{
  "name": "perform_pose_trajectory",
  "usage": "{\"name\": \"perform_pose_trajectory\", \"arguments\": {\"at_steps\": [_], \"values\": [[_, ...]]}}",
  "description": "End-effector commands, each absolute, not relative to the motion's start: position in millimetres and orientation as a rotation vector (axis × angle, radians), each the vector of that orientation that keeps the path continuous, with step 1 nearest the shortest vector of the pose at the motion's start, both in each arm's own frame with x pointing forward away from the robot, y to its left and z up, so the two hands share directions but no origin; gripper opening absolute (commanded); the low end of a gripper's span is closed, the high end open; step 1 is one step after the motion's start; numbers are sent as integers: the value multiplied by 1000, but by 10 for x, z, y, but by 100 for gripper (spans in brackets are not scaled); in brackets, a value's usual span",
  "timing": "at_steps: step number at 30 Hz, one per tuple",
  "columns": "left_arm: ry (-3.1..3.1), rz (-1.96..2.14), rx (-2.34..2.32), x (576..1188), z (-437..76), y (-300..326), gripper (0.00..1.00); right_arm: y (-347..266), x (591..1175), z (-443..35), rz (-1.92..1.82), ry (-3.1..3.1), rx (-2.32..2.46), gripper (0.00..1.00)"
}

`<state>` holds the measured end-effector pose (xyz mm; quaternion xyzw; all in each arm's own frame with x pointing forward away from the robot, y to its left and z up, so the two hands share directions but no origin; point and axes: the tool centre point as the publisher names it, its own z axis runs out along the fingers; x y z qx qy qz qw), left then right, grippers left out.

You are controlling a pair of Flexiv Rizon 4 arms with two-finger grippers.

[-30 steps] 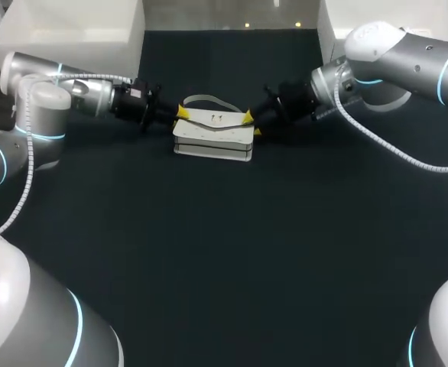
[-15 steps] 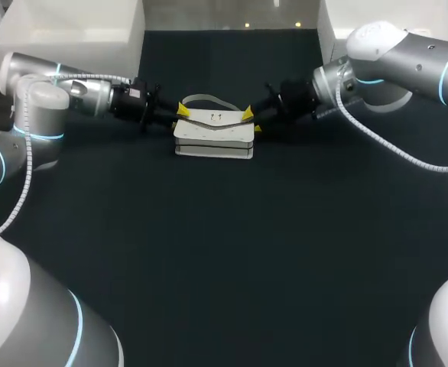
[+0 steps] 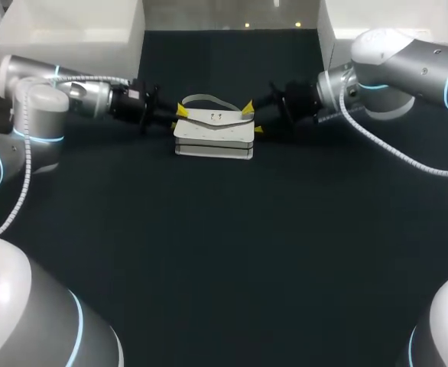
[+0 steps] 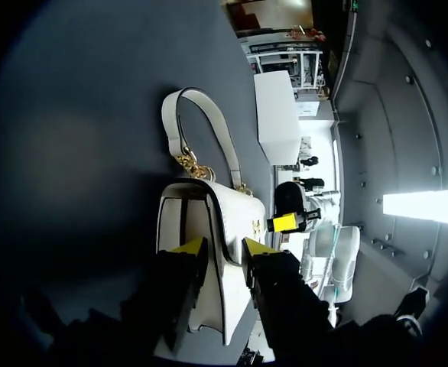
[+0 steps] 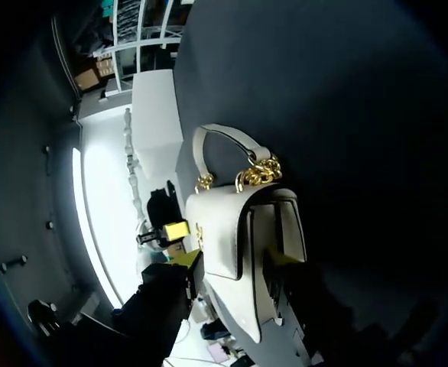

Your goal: Pick up the bag, open it, inspect its contents, close it, and place it on the opposite side

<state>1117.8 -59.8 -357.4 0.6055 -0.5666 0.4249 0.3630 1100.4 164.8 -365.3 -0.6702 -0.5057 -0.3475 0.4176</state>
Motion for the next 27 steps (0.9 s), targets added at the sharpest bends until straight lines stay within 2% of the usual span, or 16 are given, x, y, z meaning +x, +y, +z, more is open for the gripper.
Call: {"name": "perform_pose_trajectory", "arguments": {"at_steps": [1,3,5,6,7,8,17,18,19,21,22,23,24,25,26,27], "values": [[-1455,1083,1555,11230,-3647,-625,32,1662,11020,-3696,-861,-1267,-1685,44],[-1455,1075,1562,11232,-3671,-629,30,1659,11014,-3714,-856,-1266,-1688,41],[-1453,1072,1565,11233,-3683,-626,20,1658,11009,-3724,-851,-1266,-1691,36],[-1452,1071,1566,11233,-3685,-622,10,1658,11008,-3724,-850,-1266,-1693,26],[-1452,1071,1567,11231,-3684,-617,0,1657,11007,-3725,-850,-1266,-1693,8],[-1451,1072,1568,11227,-3682,-613,0,1656,11004,-3725,-849,-1267,-1694,0],[-1465,1078,1565,11179,-3639,-590,0,1663,10990,-3698,-859,-1279,-1690,0],[-1470,1081,1563,11169,-3626,-588,4,1664,10986,-3686,-862,-1285,-1688,0],[-1473,1083,1562,11159,-3609,-586,34,1666,10980,-3671,-864,-1290,-1687,0],[-1482,1096,1558,11138,-3566,-578,70,1663,10971,-3637,-872,-1294,-1690,0],[-1484,1101,1558,11126,-3541,-572,89,1660,10965,-3621,-875,-1296,-1691,6],[-1486,1110,1556,11114,-3516,-565,100,1653,10962,-3604,-879,-1295,-1692,23],[-1490,1117,1556,11100,-3488,-557,100,1645,10959,-3588,-883,-1293,-1694,40],[-1494,1124,1555,11089,-3461,-549,100,1636,10956,-3570,-888,-1292,-1698,50],[-1497,1130,1555,11074,-3432,-538,100,1627,10949,-3551,-893,-1290,-1703,78],[-1504,1139,1556,11059,-3402,-524,100,1619,10938,-3529,-897,-1291,-1704,86]]}}
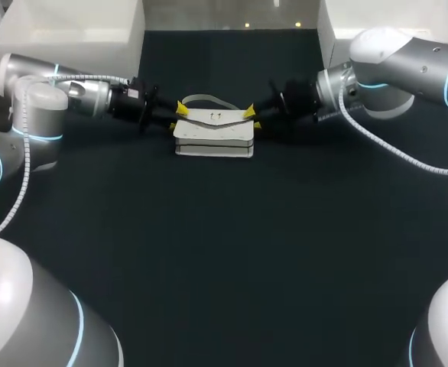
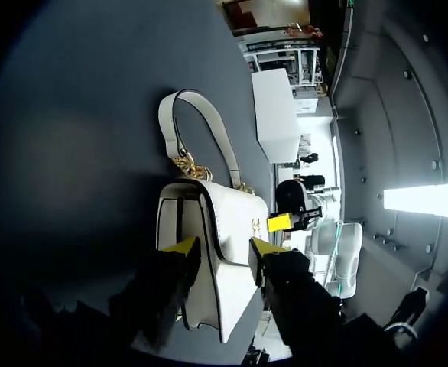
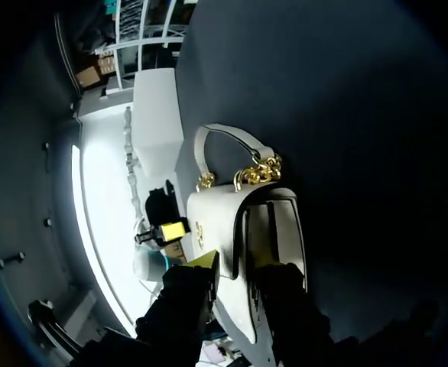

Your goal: Pick up the bag, open it, inspect its contents, close it, and place it on the opposite side

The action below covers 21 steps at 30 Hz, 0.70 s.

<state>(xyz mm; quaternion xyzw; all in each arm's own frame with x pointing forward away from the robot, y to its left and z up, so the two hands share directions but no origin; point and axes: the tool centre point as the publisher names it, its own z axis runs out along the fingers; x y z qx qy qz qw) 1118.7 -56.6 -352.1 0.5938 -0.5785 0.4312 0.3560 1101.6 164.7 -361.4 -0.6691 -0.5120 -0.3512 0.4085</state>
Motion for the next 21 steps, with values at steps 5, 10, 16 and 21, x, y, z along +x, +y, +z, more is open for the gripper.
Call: {"name": "perform_pose_trajectory", "arguments": {"at_steps": [5,10,16,21], "values": [[-1538,1164,1574,10958,-3277,-413,100,1575,10874,-3463,-911,-1307,-1720,78],[-1567,1181,1626,10879,-3184,-228,100,1537,10772,-3475,-898,-1321,-1735,48],[-1587,1164,1715,10872,-3171,-32,100,1539,10679,-3558,-871,-1330,-1742,39],[-1589,1156,1757,10860,-3178,102,100,1547,10641,-3615,-855,-1328,-1742,39]]}}
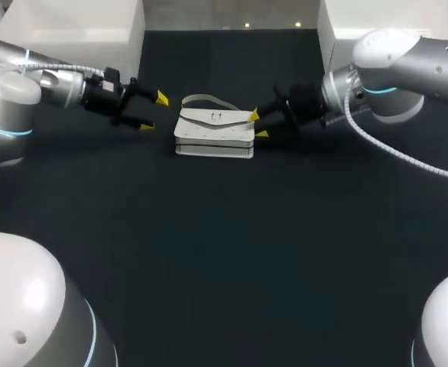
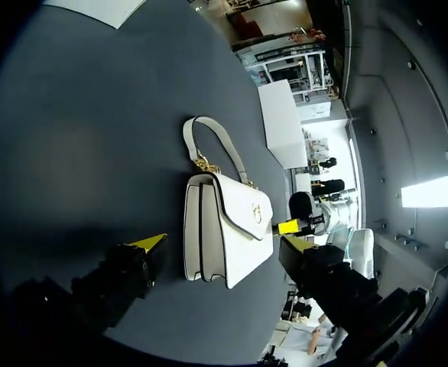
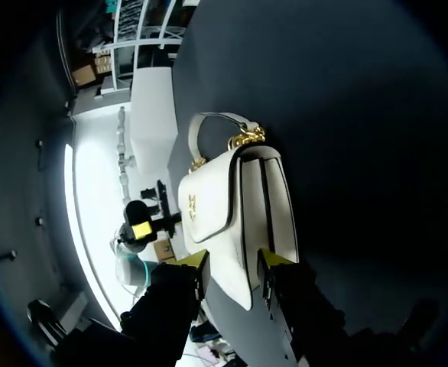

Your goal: Pick up the bag, open it, inspect its contents, close it, and place it on the opposite side

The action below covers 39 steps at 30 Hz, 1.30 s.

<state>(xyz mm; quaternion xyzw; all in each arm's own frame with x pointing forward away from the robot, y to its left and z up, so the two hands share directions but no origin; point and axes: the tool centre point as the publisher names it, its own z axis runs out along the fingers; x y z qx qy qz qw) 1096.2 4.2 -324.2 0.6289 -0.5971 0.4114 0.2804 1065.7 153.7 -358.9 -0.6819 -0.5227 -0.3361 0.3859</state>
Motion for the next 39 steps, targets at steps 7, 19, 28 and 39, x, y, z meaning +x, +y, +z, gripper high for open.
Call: {"name": "perform_pose_trajectory", "arguments": {"at_steps": [7,19,28,39], "values": [[-1586,1150,1803,10854,-3174,241,100,1592,10653,-3640,-860,-1320,-1729,24],[-1600,1112,1870,10845,-3179,425,100,1613,10703,-3624,-881,-1320,-1688,0],[-1712,991,1951,10876,-3099,598,100,1219,10768,-3563,-917,-1361,-1704,0],[-1907,641,2077,10891,-2909,874,100,681,10797,-3461,-878,-1434,-1720,0]]}}
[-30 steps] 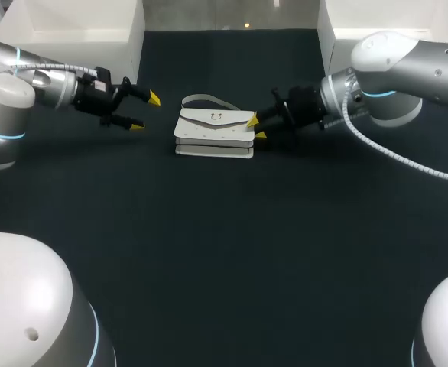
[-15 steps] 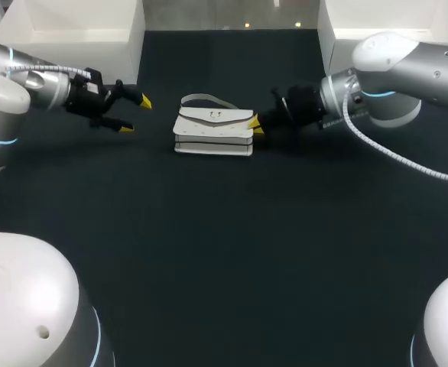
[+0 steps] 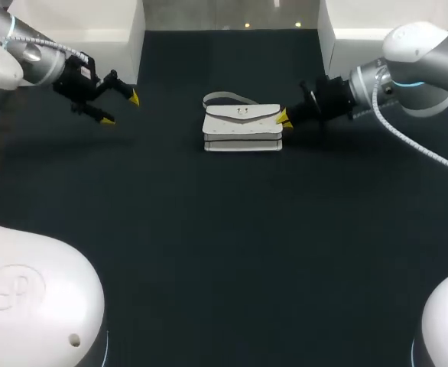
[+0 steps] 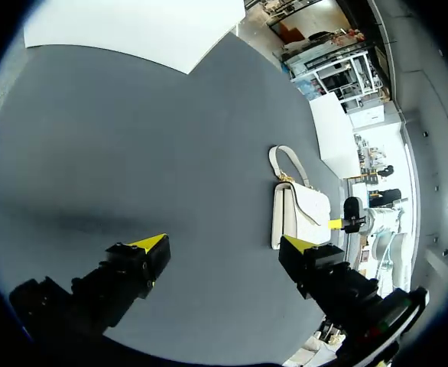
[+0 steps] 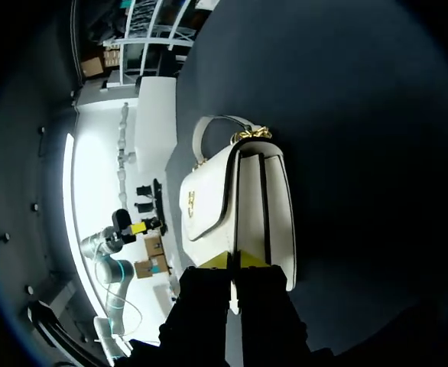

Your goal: Pick up the bag, open it, inspect its contents, close it, and place it on the opposite side

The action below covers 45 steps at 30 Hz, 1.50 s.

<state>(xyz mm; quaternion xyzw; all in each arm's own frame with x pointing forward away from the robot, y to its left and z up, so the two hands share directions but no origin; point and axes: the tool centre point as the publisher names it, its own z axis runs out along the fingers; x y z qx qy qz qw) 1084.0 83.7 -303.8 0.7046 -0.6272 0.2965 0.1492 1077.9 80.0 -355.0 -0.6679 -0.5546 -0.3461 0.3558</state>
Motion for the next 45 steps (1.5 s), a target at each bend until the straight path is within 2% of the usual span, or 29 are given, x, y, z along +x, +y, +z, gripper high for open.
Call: {"name": "perform_pose_trajectory", "arguments": {"at_steps": [1,19,34,45], "values": [[-1949,586,2099,10881,-2899,895,100,681,10797,-3461,-878,-1434,-1720,0],[-1964,573,2106,10887,-2875,933,100,654,10800,-3458,-879,-1441,-1718,0],[-2026,372,2149,10930,-2748,1493,100,-636,11025,-3459,-838,-1602,-1807,0],[-2070,244,2144,10959,-2716,1648,100,-1382,11127,-3494,-824,-1632,-1887,0]]}}
